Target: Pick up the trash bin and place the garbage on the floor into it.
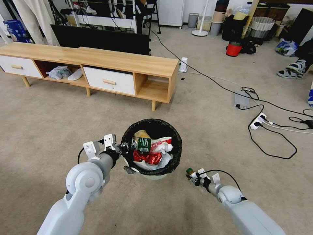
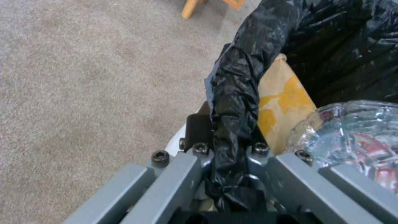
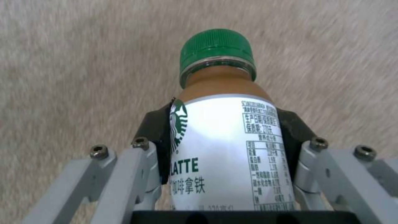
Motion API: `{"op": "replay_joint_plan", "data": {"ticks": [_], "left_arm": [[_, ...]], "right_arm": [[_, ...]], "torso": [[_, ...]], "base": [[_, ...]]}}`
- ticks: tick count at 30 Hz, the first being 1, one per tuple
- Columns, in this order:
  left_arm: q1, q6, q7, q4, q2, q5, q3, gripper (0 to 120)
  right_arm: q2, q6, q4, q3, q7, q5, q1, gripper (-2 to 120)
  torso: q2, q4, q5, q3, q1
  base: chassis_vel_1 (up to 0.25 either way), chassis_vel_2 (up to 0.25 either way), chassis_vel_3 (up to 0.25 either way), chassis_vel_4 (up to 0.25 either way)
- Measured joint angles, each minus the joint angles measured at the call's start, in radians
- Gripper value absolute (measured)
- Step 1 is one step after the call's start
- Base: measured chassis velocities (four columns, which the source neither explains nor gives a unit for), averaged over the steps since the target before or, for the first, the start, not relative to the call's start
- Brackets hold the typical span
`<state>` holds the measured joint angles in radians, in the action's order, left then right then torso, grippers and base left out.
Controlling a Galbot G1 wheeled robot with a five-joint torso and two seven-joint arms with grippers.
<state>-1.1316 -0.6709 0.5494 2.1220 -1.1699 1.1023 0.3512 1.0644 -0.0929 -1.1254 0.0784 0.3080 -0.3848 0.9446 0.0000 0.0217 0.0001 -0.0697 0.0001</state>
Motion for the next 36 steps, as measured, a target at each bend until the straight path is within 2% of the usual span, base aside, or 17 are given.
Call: {"op": "replay_joint_plan", "data": {"ticks": [14,28,36], "left_arm": [[0.001,0.0,-0.001,-0.004,-0.002,0.001,-0.004,3],[-0.007,-0.003,0.018,0.006,-0.002,0.023,-0.008,3],[-0.012,-0.005,0.02,0.01,0.001,0.026,-0.012,3]], "right_arm": [[-0.032,0.008,-0.082,0.119,0.023,-0.027,0.007,44],[-0.071,0.026,-0.28,0.32,0.05,-0.119,-0.031,44],[-0.088,0.057,-0.42,0.403,0.101,-0.16,-0.022,44]], "torso": [[0.0,0.0002,0.0004,0.0,0.0],[0.0,0.0,-0.0002,0.0,0.0],[0.0,0.0001,-0.0001,0.0,0.0]], "base": [[0.0,0.0,0.0,0.0],[0.0,0.0,0.0,0.0],[0.0,0.0,0.0,0.0]]}}
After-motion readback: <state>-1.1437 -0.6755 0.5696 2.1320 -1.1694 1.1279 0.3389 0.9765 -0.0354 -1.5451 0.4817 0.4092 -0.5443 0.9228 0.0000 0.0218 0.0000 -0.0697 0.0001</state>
